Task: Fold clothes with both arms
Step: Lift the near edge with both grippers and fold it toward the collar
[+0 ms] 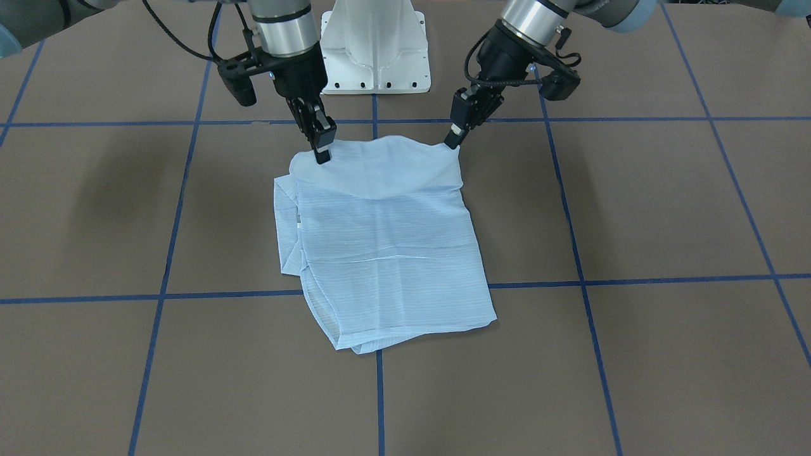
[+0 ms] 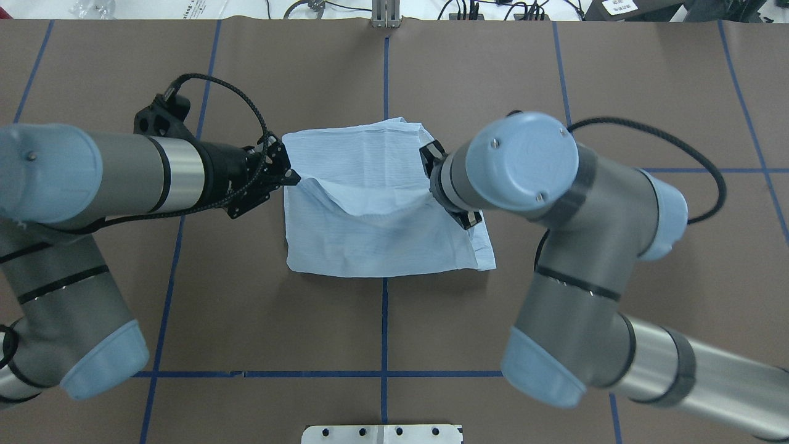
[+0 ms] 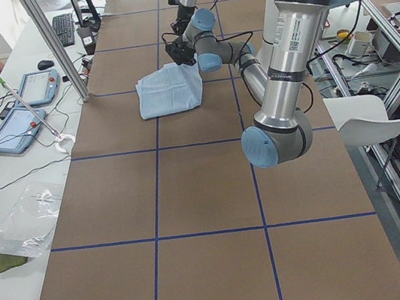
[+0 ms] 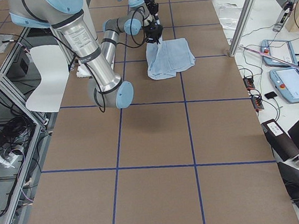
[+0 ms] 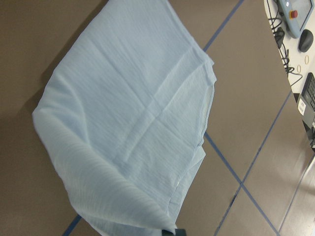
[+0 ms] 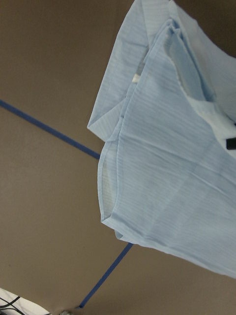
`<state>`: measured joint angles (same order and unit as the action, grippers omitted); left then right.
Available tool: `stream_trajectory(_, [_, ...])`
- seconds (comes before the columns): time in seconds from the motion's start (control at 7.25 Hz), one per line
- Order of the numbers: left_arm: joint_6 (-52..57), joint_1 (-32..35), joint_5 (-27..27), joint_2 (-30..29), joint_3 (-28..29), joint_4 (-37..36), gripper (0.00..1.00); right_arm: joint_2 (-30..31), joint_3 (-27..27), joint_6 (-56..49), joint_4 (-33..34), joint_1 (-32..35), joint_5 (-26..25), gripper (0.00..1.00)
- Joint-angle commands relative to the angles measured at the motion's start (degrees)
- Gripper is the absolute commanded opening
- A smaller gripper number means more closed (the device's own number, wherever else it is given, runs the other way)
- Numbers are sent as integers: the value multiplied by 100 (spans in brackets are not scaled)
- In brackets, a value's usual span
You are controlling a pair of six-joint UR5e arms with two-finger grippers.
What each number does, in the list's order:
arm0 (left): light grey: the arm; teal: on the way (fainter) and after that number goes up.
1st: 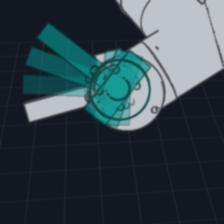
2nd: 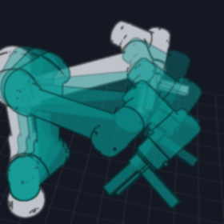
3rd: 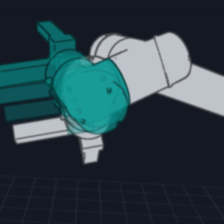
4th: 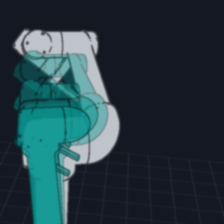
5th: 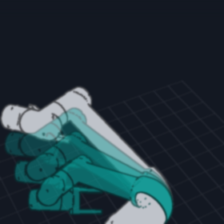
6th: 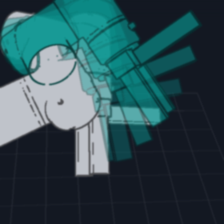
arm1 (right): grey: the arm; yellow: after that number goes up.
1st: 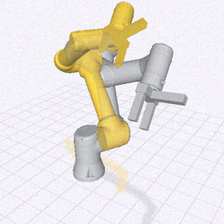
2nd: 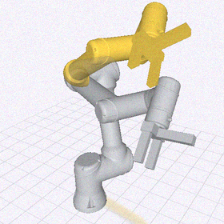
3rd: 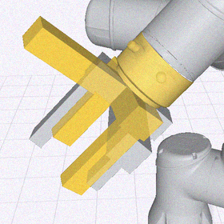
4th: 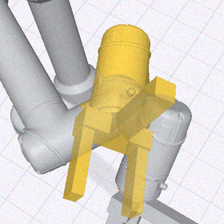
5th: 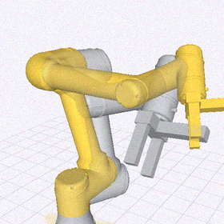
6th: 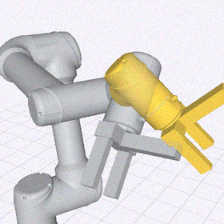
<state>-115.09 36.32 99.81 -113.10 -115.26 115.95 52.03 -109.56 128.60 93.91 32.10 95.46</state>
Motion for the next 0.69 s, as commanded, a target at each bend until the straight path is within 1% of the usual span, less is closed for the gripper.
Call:
stream_trajectory(0.0, [215,357,29,-378,974,329,0,-594,1413,-693,-539,664,779,0])
stream_trajectory(0.14, [215,445,29,-563,1641,854,0,-936,2125,-1114,-601,814,947,0])
stream_trajectory(0.28, [285,524,21,-669,2187,1277,0,-1018,2767,-1301,-1184,920,1035,0])
stream_trajectory(0.41, [590,603,12,-809,2714,1525,0,-1054,3504,-1494,-1982,964,1071,7])
stream_trajectory(0.55, [967,830,-14,-993,3520,2049,0,-1350,4443,-1922,-2730,1069,1097,45])
